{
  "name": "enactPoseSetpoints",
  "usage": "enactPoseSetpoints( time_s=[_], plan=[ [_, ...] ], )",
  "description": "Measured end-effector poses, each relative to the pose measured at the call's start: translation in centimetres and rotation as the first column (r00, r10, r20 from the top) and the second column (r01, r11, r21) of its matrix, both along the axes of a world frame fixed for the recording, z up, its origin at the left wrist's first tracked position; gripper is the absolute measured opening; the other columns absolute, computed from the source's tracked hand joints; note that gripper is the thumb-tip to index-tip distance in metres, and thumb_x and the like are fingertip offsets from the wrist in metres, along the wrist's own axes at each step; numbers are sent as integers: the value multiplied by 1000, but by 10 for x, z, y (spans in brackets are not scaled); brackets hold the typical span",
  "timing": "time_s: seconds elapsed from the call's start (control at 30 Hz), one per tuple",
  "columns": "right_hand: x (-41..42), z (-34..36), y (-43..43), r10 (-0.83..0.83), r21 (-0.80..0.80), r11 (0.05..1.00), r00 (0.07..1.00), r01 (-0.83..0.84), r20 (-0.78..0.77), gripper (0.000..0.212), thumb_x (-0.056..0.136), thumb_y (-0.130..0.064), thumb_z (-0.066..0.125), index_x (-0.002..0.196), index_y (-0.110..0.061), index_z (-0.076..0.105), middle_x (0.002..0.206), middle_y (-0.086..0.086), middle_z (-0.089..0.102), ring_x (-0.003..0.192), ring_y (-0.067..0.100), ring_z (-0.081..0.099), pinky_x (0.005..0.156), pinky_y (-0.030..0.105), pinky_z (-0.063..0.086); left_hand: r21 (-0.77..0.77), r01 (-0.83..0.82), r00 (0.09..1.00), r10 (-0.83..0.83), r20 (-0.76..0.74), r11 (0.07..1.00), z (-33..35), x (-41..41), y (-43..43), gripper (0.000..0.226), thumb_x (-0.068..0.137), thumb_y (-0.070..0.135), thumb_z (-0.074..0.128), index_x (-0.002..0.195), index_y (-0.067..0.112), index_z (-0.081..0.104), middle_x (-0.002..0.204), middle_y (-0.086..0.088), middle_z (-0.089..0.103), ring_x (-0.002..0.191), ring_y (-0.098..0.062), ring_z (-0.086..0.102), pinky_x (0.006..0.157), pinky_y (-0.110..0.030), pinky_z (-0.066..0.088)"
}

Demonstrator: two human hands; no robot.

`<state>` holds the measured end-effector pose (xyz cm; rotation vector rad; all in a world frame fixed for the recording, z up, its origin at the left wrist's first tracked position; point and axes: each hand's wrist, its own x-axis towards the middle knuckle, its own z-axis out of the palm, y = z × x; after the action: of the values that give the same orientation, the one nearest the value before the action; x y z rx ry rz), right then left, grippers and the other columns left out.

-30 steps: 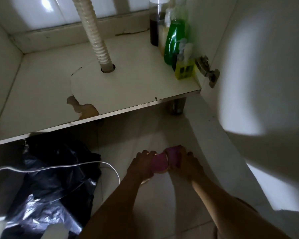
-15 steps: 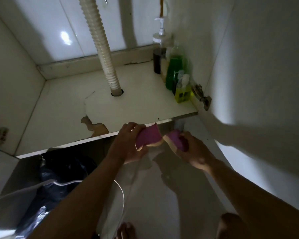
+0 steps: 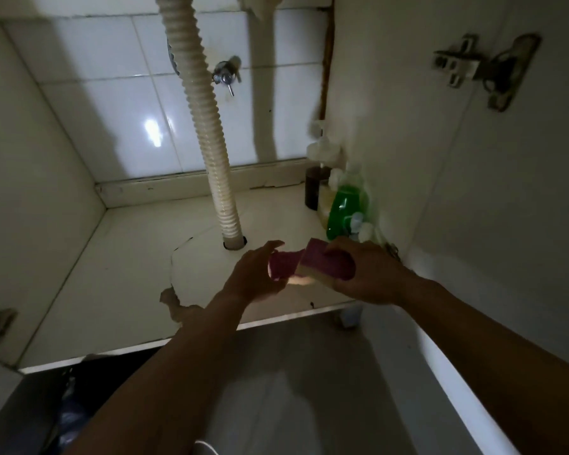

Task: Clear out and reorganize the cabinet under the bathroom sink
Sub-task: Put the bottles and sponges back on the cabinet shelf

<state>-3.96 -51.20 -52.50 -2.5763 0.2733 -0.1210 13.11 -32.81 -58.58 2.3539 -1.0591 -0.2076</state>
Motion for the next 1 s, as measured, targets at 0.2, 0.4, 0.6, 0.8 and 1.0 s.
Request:
enactPoseSetpoints(
  time_s=[0.2,0.4,0.6,0.8,1.0],
  plan=[
    [71,-5,-25,125,5,992,990,-125,-69,61,79,-14,75,133,-20,48,116,3,56,101,20,58,70,17,44,36,-44,996,47,-77,998,-24,25,-31,107,67,31,87,151,30,20,132,-3,61,124,-24,56,104,-43,48],
    [111,-19,-27,185,-80,978,976,-194,-112,61,78,-10,70,132,-26,47,122,5,54,97,20,56,73,23,52,-92,-109,988,98,-122,990,-35,27,-34,122,70,27,88,157,20,3,135,-8,60,118,-26,61,100,-38,48],
    [124,-43,-17,185,-99,974,969,-203,-161,58,80,-10,71,131,-24,46,122,8,50,100,23,54,80,32,54,-114,-146,972,121,-202,983,-41,30,-33,126,68,24,89,157,25,-1,138,-9,58,123,-28,58,103,-38,45],
    [125,-55,-13,143,-142,977,981,-161,-135,56,82,-10,70,131,-23,46,118,8,48,94,21,53,82,34,53,-119,-153,969,125,-214,981,-43,30,-34,125,68,23,89,157,23,1,140,-10,57,123,-30,58,105,-40,43],
    [124,-53,-12,148,-148,976,985,-159,-84,48,82,-3,68,124,-21,54,117,4,55,98,20,56,84,35,54,-139,-157,966,123,-226,978,-42,33,-35,124,67,20,89,156,25,4,139,-9,57,123,-26,58,103,-36,44]
  ],
)
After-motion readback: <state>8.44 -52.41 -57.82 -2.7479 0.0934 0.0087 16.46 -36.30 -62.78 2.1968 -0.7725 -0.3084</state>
